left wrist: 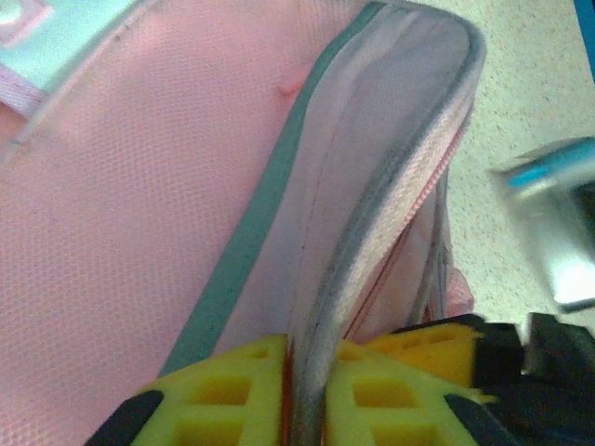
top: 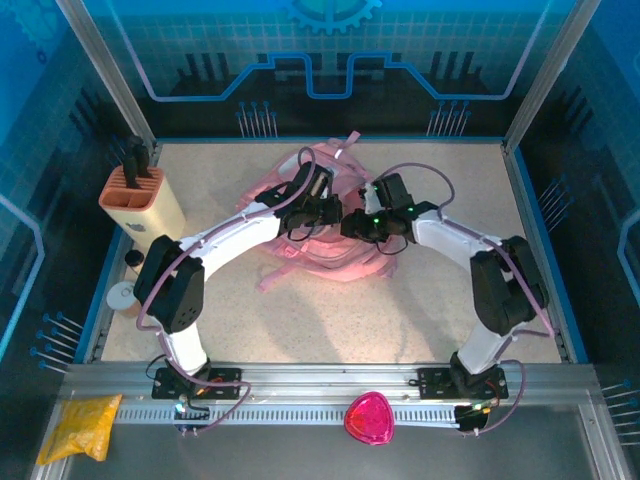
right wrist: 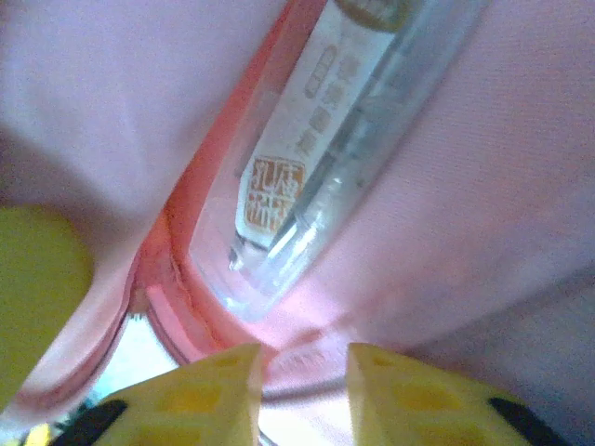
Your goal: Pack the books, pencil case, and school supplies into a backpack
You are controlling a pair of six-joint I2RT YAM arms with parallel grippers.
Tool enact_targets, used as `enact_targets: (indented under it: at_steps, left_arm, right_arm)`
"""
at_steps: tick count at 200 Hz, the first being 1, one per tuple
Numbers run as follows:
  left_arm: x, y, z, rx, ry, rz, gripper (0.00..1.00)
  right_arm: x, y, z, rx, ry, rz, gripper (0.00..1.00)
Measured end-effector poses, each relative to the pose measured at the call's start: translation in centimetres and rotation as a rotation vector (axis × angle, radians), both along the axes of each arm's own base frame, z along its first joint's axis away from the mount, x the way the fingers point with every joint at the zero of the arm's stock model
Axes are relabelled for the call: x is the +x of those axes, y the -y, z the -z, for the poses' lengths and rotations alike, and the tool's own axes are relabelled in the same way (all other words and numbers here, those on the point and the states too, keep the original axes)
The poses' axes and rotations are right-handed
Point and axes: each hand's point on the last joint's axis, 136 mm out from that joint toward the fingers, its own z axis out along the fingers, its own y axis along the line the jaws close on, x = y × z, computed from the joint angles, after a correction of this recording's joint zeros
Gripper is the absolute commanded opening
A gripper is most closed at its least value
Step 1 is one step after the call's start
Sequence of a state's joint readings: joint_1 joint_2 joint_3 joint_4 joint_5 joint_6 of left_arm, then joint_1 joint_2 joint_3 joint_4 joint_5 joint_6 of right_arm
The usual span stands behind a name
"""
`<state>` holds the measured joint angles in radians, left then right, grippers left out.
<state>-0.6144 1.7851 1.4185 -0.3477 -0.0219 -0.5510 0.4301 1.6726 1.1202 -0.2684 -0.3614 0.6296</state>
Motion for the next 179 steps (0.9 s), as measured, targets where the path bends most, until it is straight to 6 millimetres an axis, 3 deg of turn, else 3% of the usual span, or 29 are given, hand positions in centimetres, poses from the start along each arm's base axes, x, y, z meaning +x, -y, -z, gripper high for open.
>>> enact_targets:
  at_steps: [38, 76, 101, 135, 157, 179]
  left_arm:
    - [-1.4, 0.5, -0.8, -0.057, -0.017, 0.042, 0.48]
    - [-4.4, -2.5, -1.9, -0.109, -0.011, 0.003, 0.58]
    - [-4.6, -6.4, -1.3, -0.142, -0.019, -0.102, 0.61]
    - [-4.3, -11.1, 2.5, -0.155, -0.098, -0.258, 0.62]
    - [-3.7, -12.3, 3.9, -0.173, -0.138, -0.321, 0.61]
    - [-2.7, -11.9, 4.4, -0.219, -0.144, -0.339, 0.56]
  right_arm:
    - [-1.3, 2.5, -1.7, -0.085, 0.087, 0.016, 0.44]
    - [-2.4, 3.8, -2.0, -0.171, 0.124, 0.011, 0.51]
    - [-3.7, 2.9, -1.8, -0.224, 0.137, -0.033, 0.54]
    - [-6.1, 0.6, -1.3, -0.27, 0.148, -0.113, 0.57]
    - [-7.1, -0.7, -1.3, -0.277, 0.158, -0.145, 0.57]
    - [-7.4, -1.4, -1.2, -0.276, 0.162, -0.153, 0.57]
